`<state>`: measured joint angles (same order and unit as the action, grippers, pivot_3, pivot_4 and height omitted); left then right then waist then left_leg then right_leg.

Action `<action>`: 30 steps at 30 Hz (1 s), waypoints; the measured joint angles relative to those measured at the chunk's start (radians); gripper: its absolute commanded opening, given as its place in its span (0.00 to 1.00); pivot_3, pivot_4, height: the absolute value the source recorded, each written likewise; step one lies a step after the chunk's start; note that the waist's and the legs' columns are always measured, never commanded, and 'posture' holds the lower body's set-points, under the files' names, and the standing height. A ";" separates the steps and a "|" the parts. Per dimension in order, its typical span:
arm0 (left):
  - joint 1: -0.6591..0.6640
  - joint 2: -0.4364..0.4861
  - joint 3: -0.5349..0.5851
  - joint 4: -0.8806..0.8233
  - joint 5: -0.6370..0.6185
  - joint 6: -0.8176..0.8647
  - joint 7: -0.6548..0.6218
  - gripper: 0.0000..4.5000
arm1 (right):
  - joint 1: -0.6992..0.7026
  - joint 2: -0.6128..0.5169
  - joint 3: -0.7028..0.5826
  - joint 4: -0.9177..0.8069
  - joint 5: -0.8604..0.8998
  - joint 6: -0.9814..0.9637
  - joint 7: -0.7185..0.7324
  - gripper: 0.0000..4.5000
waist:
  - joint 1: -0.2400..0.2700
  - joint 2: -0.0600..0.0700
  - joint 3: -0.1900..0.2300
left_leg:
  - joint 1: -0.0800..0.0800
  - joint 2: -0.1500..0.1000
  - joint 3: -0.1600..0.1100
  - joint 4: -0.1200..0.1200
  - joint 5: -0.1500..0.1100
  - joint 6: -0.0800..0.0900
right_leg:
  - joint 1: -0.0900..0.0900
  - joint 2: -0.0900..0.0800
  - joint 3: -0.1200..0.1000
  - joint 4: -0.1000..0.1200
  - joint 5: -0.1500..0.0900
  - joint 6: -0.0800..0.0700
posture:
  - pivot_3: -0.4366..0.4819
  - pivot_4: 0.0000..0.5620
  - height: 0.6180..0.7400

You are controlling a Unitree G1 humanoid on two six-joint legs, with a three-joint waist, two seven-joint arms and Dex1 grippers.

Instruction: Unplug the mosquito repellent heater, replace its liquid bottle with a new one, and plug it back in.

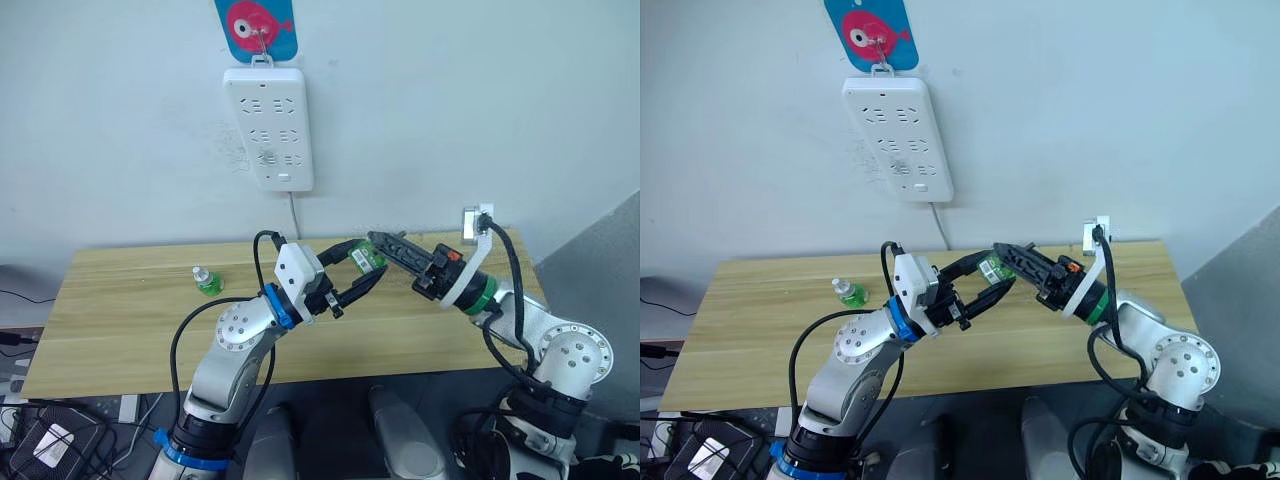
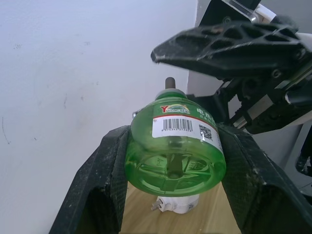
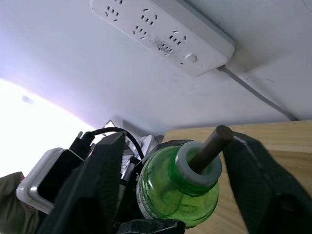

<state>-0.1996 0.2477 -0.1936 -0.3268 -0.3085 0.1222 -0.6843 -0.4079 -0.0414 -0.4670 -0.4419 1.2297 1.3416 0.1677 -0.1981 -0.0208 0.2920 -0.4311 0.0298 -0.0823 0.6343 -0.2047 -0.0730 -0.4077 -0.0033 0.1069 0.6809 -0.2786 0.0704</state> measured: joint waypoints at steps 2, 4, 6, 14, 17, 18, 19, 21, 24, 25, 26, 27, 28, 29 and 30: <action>0.000 0.001 0.000 -0.013 0.001 -0.002 -0.001 0.51 | 0.010 -0.026 0.017 0.012 0.044 -0.020 -0.024 0.24 | 0.000 0.000 0.000 | 0.000 0.000 0.000 0.000 0.000 0.000 | 0.000 0.000 0.000 0.000 0.000 0.000 | 0.17 0.46 1.00; 0.001 0.000 -0.002 -0.016 0.002 -0.005 -0.001 0.51 | 0.018 -0.050 0.036 0.017 0.083 -0.045 -0.042 0.19 | 0.000 0.000 0.000 | 0.000 0.000 0.000 0.000 0.000 0.000 | 0.000 0.000 0.000 0.000 0.000 0.000 | 0.16 0.46 1.00; 0.001 -0.001 -0.006 -0.016 0.004 -0.008 0.002 0.51 | 0.025 -0.073 0.056 0.019 0.108 -0.065 -0.055 0.19 | 0.000 0.000 0.000 | 0.000 0.000 0.000 0.000 0.000 0.000 | 0.000 0.000 0.000 0.000 0.000 0.000 | 0.16 0.46 1.00; 0.005 -0.004 -0.014 -0.016 0.021 -0.043 0.005 0.59 | 0.044 -0.160 0.127 0.044 0.216 -0.152 -0.100 0.19 | 0.000 0.000 0.000 | 0.000 0.000 0.001 0.000 0.000 0.000 | 0.000 0.000 0.001 0.000 -0.001 0.001 | 0.17 0.46 1.00; 0.019 0.034 -0.018 -0.007 0.049 -0.065 -0.004 0.79 | 0.047 -0.196 0.169 0.051 0.247 -0.174 -0.107 0.19 | 0.000 0.000 0.000 | 0.000 0.000 0.001 -0.001 0.000 0.000 | -0.001 0.000 0.001 0.000 -0.001 0.002 | 0.17 0.47 1.00; 0.025 0.052 -0.017 0.008 0.061 -0.065 -0.005 0.86 | 0.048 -0.206 0.181 0.052 0.250 -0.180 -0.107 0.19 | 0.001 0.000 0.000 | 0.000 0.000 0.001 -0.001 0.000 0.000 | -0.001 0.000 0.001 0.000 -0.001 0.002 | 0.17 0.47 1.00; 0.032 0.063 -0.015 0.017 0.068 -0.063 -0.005 0.92 | 0.049 -0.218 0.187 0.052 0.250 -0.186 -0.106 0.19 | 0.001 0.000 0.000 | 0.000 0.000 0.001 -0.001 0.000 0.000 | -0.001 0.001 0.001 0.000 -0.002 0.003 | 0.17 0.47 1.00; 0.056 0.119 -0.006 0.029 0.090 -0.060 -0.006 0.99 | 0.055 -0.271 0.199 0.052 0.224 -0.209 -0.085 0.19 | 0.001 0.000 0.000 | 0.000 0.000 0.001 -0.001 0.000 0.000 | -0.001 0.000 0.001 -0.001 -0.002 0.004 | 0.17 0.48 1.00; 0.116 0.211 0.051 0.041 0.109 -0.052 -0.008 1.00 | 0.058 -0.363 0.239 0.051 0.084 -0.268 -0.008 0.19 | 0.000 0.000 0.000 | 0.000 0.000 0.003 -0.003 0.000 0.000 | -0.003 0.000 0.004 -0.001 -0.003 0.004 | 0.17 0.49 1.00; 0.145 0.239 0.077 0.044 0.110 -0.040 -0.008 1.00 | 0.059 -0.387 0.269 0.052 0.002 -0.316 0.027 0.19 | -0.001 0.000 0.000 | 0.000 0.001 0.004 -0.004 0.000 0.000 | -0.004 0.001 0.004 -0.001 -0.003 0.004 | 0.18 0.49 1.00; 0.161 0.255 0.090 0.046 0.110 -0.035 -0.008 1.00 | 0.061 -0.395 0.285 0.056 -0.051 -0.347 0.043 0.19 | -0.001 0.000 0.000 | 0.000 0.001 0.004 -0.004 0.000 0.000 | -0.005 0.001 0.004 -0.001 -0.003 0.005 | 0.18 0.49 1.00; 0.182 0.273 0.103 0.043 0.111 -0.030 -0.011 1.00 | 0.061 -0.408 0.335 0.062 -0.161 -0.420 0.079 0.19 | 0.000 0.000 0.000 | 0.000 0.001 0.004 -0.004 0.000 0.000 | -0.005 0.001 0.005 -0.001 -0.003 0.005 | 0.18 0.49 1.00; 0.191 0.281 0.107 0.039 0.110 -0.024 -0.013 1.00 | 0.061 -0.418 0.374 0.070 -0.234 -0.471 0.104 0.19 | 0.001 0.000 0.000 | 0.000 0.001 0.004 -0.004 0.000 0.000 | -0.005 0.001 0.005 -0.001 -0.003 0.005 | 0.19 0.50 1.00; 0.204 0.285 0.112 0.027 0.110 -0.015 -0.013 1.00 | 0.060 -0.432 0.439 0.087 -0.349 -0.550 0.131 0.19 | 0.001 0.000 0.000 | 0.000 0.001 0.005 -0.004 0.000 0.000 | -0.005 0.001 0.005 -0.001 -0.003 0.005 | 0.20 0.51 1.00; 0.212 0.286 0.114 0.011 0.109 -0.005 -0.012 1.00 | 0.062 -0.436 0.493 0.114 -0.446 -0.617 0.145 0.19 | 0.002 0.000 0.000 | 0.000 0.001 0.005 -0.004 0.000 0.000 | -0.005 0.000 0.006 -0.001 -0.003 0.005 | 0.20 0.51 1.00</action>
<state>0.0120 0.5338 -0.0796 -0.3157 -0.1992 0.1173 -0.6962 -0.3462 -0.4773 0.0264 -0.3281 0.7833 0.7242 0.3128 -0.1964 -0.0211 0.2923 -0.4309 0.0304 -0.0769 0.6301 -0.2047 -0.0732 -0.4129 -0.0031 0.1129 0.6796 -0.2817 0.0756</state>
